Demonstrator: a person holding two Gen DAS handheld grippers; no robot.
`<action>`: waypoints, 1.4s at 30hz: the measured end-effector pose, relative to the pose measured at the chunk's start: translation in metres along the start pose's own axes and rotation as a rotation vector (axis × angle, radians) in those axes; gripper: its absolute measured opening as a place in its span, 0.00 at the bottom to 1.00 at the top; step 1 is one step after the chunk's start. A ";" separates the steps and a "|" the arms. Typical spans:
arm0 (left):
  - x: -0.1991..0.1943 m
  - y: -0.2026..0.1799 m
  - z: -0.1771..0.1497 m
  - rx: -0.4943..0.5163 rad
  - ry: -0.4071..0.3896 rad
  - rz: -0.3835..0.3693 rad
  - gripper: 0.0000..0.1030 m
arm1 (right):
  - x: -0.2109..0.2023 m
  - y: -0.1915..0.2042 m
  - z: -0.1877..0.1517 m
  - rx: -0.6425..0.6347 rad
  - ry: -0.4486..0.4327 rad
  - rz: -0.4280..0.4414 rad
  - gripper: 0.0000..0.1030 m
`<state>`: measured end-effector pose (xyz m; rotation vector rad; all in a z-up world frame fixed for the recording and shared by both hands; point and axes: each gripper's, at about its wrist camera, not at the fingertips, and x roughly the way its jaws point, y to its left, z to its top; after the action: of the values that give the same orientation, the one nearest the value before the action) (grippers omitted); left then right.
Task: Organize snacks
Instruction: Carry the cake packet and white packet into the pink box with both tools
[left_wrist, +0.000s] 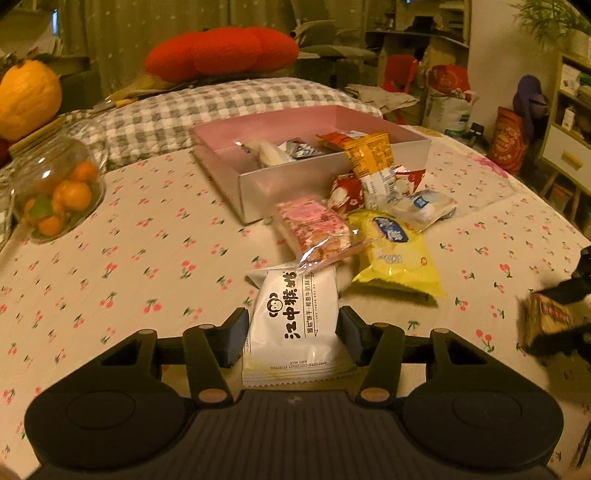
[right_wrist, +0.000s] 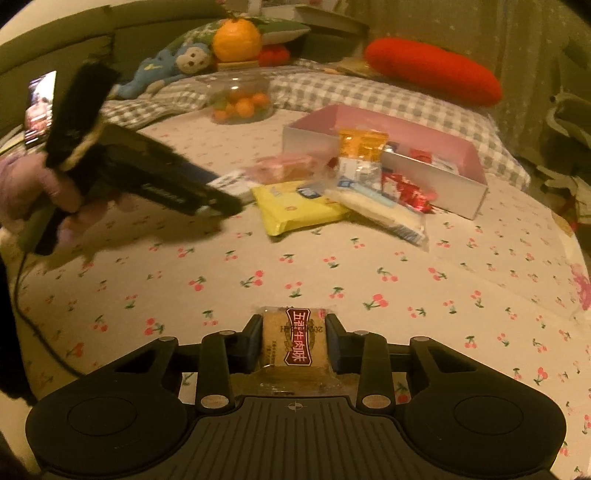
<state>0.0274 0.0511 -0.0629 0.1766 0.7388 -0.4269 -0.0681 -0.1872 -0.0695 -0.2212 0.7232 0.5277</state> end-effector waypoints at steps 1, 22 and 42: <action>-0.001 0.001 0.000 -0.007 0.007 0.001 0.48 | 0.001 -0.001 0.001 0.010 0.002 -0.007 0.31; -0.020 0.016 0.002 -0.205 0.141 -0.020 0.42 | 0.016 -0.019 0.029 0.185 0.081 -0.082 0.32; -0.037 0.009 0.033 -0.288 0.055 -0.076 0.41 | 0.003 -0.022 0.076 0.234 -0.009 -0.080 0.32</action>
<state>0.0277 0.0606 -0.0135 -0.1106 0.8542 -0.3847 -0.0110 -0.1761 -0.0156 -0.0294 0.7575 0.3640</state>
